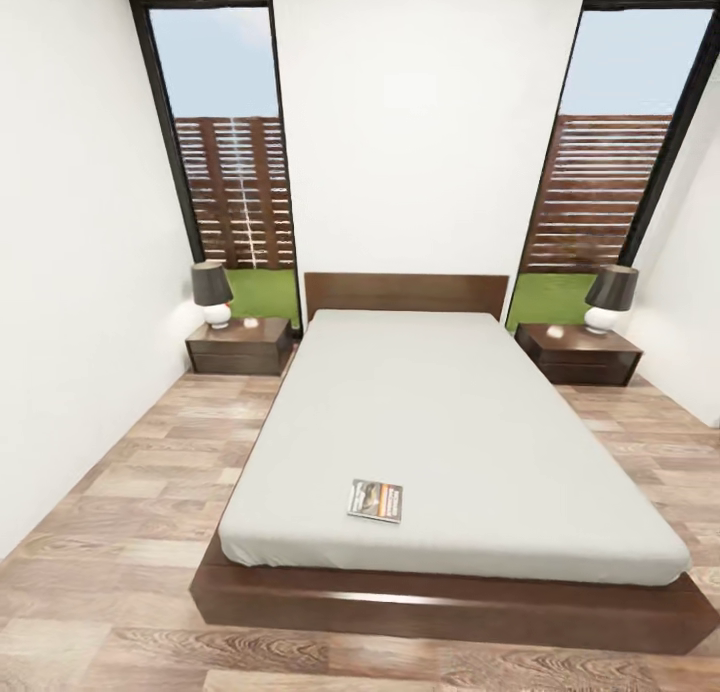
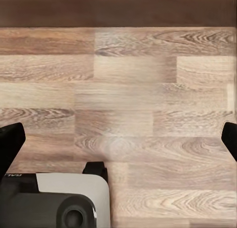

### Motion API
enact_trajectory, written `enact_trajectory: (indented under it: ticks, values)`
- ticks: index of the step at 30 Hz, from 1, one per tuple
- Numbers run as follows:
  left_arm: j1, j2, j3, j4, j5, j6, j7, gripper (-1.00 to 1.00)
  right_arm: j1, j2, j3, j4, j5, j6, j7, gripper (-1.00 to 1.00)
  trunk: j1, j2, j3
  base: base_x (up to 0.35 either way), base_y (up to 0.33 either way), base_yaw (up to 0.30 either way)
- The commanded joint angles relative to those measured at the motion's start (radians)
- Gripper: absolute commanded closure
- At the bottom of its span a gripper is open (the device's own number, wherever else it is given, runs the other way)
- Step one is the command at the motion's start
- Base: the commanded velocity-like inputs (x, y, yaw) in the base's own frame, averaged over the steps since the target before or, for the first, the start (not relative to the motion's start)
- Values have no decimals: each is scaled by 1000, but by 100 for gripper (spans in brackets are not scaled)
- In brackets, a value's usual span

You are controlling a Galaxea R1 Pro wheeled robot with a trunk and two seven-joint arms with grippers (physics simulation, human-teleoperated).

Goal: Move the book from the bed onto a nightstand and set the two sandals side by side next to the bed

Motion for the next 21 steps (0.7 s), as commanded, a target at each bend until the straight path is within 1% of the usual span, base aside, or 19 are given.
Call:
enact_trajectory:
  ticks: [1, 16, 21]
  values:
    - [0, 0, -7, 0, 11, -2, -5, -100, -1, 0, -9, 0, 9, -3, 4, -100, 1, -2, -2, 0, 0, -277]
    - [0, 0, -6, 0, 11, -2, -5, -100, -1, 1, -9, 0, 9, -3, 4, -100, 1, -2, 8, 0, 0, -277]
    - [0, 0, -6, 0, 11, -2, -5, -100, -1, 1, -9, 0, 10, -3, 4, -100, 1, -2, 10, 2, 0, -184]
